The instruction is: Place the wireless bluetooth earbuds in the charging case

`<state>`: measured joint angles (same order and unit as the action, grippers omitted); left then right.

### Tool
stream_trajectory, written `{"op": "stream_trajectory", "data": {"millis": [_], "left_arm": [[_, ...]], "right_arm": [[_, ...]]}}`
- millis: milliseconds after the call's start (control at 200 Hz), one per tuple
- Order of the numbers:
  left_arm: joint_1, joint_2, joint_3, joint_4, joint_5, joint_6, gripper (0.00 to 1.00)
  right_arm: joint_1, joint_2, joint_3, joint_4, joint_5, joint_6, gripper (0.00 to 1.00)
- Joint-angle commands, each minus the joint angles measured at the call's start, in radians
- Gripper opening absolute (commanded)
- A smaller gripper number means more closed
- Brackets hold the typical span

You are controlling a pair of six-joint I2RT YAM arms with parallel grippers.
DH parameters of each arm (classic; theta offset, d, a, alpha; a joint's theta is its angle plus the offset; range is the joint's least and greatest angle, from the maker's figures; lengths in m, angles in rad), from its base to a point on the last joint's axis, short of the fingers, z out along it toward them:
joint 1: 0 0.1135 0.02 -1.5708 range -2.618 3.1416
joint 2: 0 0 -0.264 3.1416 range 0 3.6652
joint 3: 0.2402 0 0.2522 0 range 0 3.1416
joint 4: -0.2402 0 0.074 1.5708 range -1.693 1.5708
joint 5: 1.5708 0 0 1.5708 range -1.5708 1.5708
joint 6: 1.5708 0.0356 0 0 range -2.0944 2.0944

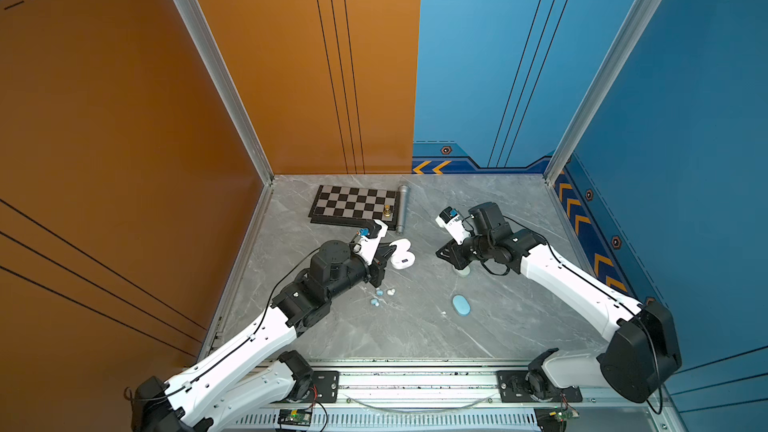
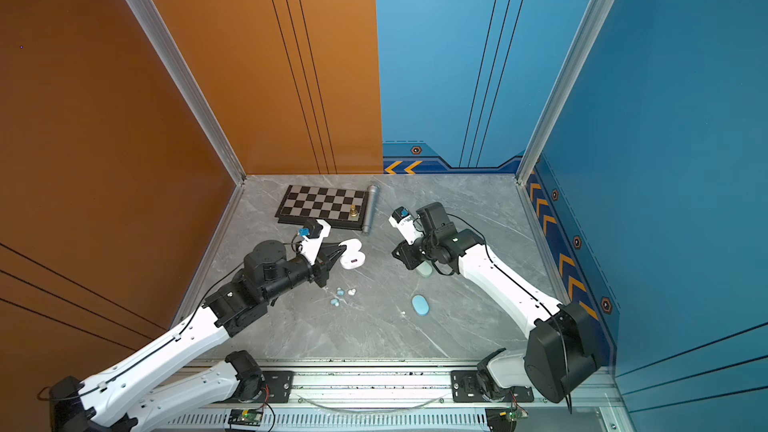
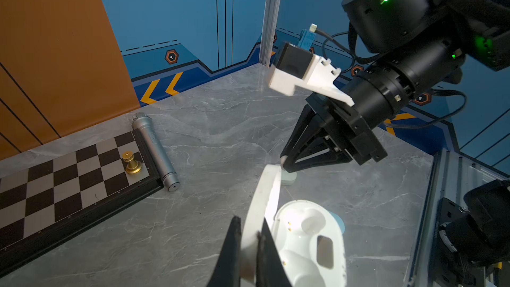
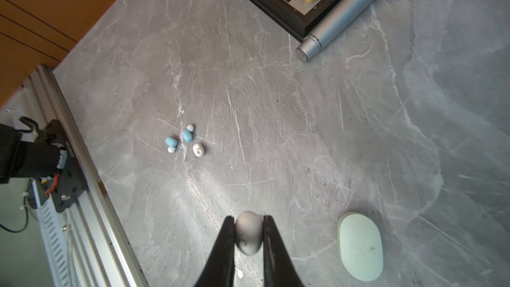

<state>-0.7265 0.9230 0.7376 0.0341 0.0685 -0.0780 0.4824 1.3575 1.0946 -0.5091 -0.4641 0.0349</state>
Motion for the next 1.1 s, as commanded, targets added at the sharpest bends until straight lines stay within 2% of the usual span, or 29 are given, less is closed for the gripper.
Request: {"op": "stream_trajectory", "data": {"millis": [0,215,370,601,1096], "left_arm": [[-0.02,0.034,-0.006,0.123,-0.034,0.04,0.0],[-0.043,0.116,0.021,0.165,-0.038,0.085,0.0],[-0.05,0.155,0.05,0.179,-0.064,0.099,0.0],[-0.069,0.192,0.09,0.179,-0.075,0.12,0.0],[-0.102,0.216,0.143,0.179,-0.088,0.145,0.0]], "right_arm": [[-0.044,-0.051,0.045,-0.048,-0.124,0.221,0.18],[-0.072,-0.09,0.09,-0.046,-0.239,0.392,0.19],[-0.069,-0.129,0.099,-0.048,-0.28,0.454,0.19],[-0.037,-0.166,0.098,-0.048,-0.274,0.474,0.19],[0.041,-0.146,0.138,-0.048,-0.231,0.468,0.2]]}}
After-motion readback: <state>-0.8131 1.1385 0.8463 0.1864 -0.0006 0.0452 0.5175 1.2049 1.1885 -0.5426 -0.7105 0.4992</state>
